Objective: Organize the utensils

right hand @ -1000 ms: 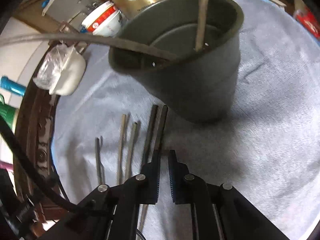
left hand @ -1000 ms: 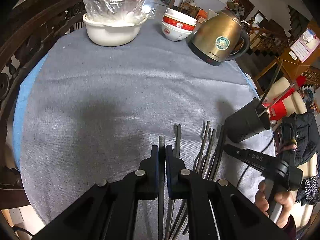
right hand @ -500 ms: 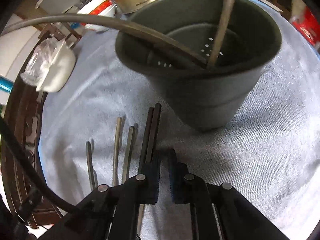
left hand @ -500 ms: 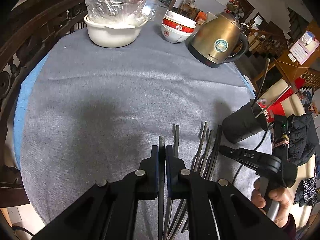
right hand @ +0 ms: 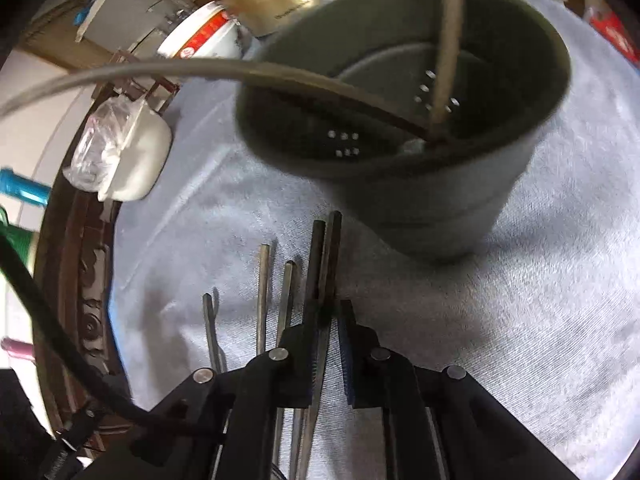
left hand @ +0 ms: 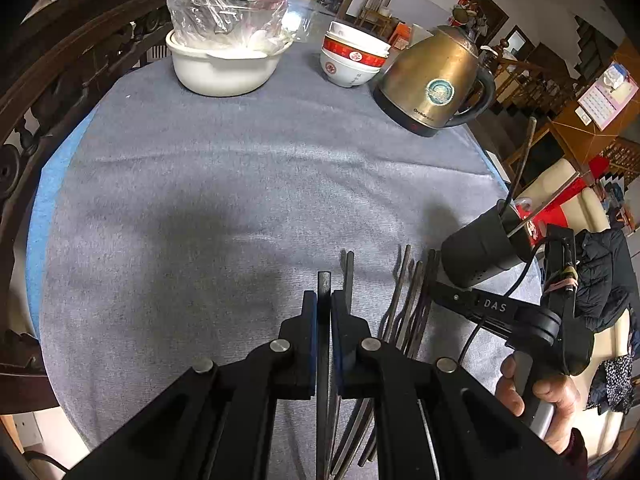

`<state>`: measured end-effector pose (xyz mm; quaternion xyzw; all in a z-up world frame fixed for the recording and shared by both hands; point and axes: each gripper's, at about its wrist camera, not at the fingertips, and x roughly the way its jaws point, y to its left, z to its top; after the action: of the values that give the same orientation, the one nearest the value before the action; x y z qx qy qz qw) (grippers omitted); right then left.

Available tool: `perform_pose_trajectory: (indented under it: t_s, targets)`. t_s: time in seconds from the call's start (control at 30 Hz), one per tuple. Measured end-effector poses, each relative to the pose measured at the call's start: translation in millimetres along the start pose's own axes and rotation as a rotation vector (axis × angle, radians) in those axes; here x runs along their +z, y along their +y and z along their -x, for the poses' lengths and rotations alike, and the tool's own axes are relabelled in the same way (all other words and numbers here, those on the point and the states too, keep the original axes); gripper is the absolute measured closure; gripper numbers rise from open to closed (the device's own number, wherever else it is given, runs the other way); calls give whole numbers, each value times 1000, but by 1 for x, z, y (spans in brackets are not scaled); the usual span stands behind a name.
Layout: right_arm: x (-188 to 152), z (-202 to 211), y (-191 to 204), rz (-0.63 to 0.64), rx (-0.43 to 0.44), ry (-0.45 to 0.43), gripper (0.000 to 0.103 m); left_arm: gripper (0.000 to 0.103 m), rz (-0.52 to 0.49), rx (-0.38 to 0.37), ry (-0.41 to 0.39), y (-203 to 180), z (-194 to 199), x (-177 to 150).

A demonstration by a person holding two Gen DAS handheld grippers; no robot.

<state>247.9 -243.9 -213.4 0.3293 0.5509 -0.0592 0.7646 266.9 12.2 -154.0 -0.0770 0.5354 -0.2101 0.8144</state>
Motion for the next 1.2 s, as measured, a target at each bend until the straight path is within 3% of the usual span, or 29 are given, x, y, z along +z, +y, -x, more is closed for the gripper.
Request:
perform_pose_trajectory:
  t_s: [0.23,0.37,0.43,0.57,0.83,1.0,1.2]
  targets:
    - [4,-8,5,18,-55,55,85,96,14,-7,-1,3,0,2]
    - [8,-19,25,70,-152,73,83,96,7,-18,-5,0,3,2]
    - [4,-21,33,149,-186,67,93,96,3,-17,-13,-1,7,3]
    - [-1,-16,24,140,-89,54,97,96,-10,-11,-38,-3,19,4]
    - [-25,56,31,299,143,-58,97,96,-45,-11,-154,-20,70,10]
    - [-32,112,28,375,249,-216,97,96,-64,-23,-239,-39,105,18]
    - [-22,181,21,357,319,-458,97,97,-129,-28,-319,-78,135,31]
